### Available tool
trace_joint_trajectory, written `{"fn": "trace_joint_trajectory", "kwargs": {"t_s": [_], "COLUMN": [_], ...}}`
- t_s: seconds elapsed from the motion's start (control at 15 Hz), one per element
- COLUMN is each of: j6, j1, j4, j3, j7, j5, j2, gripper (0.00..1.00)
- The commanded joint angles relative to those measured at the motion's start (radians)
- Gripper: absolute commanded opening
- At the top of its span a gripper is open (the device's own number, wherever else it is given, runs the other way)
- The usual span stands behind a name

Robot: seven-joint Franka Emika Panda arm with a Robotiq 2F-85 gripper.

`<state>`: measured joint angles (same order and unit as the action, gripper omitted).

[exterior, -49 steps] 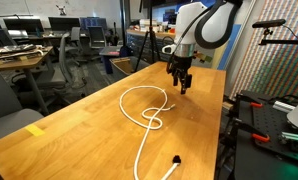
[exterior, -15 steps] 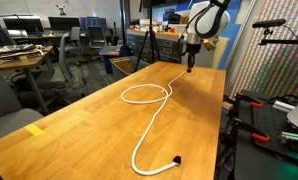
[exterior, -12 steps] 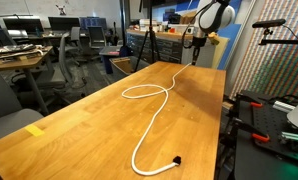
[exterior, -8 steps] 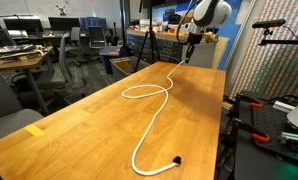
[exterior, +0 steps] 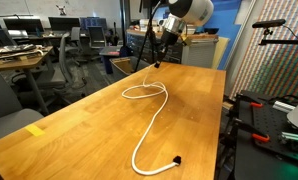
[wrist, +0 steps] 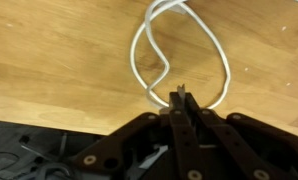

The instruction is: Pick the rope on the table

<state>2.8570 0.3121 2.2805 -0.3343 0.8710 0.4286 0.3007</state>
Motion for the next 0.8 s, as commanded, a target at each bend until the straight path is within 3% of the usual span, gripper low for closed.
{"fn": "trace_joint_trajectory", "kwargs": {"t_s": [0.0, 0.4, 0.73], "j6": [-0.005, -0.157, -0.310], "j1": [-0.043, -0.077, -0.151], "j4": [-0.095, -0.289, -0.494], "j3": [-0.002, -0.026, 0.004], "j7": [0.052, 0.035, -0.001], "j5": [-0.032, -0.113, -0.154], "j2": [0.120, 0.253, 0.363], "gripper": [0.02, 0.02, 0.02]}}
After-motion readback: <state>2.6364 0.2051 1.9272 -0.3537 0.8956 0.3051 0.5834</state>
